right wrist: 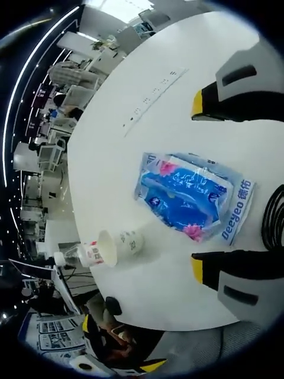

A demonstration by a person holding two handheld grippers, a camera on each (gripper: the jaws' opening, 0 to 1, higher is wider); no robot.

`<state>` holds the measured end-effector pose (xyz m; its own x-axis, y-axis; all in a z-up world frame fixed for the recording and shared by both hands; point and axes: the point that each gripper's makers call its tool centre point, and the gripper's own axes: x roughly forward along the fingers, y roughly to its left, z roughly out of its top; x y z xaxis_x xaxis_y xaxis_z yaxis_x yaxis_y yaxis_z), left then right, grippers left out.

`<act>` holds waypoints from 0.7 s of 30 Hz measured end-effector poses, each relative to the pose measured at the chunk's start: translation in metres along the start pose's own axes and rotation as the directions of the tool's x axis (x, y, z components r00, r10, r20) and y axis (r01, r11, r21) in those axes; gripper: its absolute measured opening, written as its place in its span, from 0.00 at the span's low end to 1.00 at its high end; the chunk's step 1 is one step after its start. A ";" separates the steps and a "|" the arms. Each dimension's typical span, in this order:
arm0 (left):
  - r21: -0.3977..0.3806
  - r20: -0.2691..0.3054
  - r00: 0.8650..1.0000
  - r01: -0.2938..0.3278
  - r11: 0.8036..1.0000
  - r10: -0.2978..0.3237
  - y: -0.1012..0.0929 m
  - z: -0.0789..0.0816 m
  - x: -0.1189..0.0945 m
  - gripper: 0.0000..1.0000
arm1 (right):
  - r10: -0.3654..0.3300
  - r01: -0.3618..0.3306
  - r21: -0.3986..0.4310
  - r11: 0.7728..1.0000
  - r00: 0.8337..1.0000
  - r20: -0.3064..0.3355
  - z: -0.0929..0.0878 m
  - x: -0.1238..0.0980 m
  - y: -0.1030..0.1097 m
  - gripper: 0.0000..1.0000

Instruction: Arrange the tabletop items into an orderly group along one side of the table until the central work area is clear of visible clutter.

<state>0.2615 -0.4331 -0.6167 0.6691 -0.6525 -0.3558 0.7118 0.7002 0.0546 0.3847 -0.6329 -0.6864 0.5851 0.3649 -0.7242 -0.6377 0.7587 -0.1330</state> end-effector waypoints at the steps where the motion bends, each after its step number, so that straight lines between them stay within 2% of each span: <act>1: -0.001 -0.001 1.000 -0.001 1.000 0.001 0.000 0.000 0.000 1.00 | -0.001 0.001 -0.002 1.000 1.000 0.000 0.001 0.002 -0.001 0.91; 10: 0.009 -0.007 1.000 -0.004 1.000 0.004 0.000 -0.001 0.000 1.00 | 0.004 -0.004 -0.039 0.999 1.000 -0.002 0.010 0.018 0.002 0.89; 16: 0.007 -0.008 1.000 -0.008 1.000 0.008 -0.001 -0.001 0.000 1.00 | 0.003 -0.003 -0.059 0.998 1.000 0.000 0.010 0.025 0.003 0.84; 21: 0.011 -0.023 1.000 -0.004 1.000 0.005 -0.003 -0.003 0.001 1.00 | -0.006 0.006 -0.041 0.999 1.000 0.001 0.009 0.029 -0.001 0.80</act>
<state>0.2596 -0.4346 -0.6199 0.6673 -0.6426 -0.3765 0.7113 0.6998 0.0665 0.4064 -0.6180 -0.7007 0.5898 0.3607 -0.7225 -0.6538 0.7384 -0.1651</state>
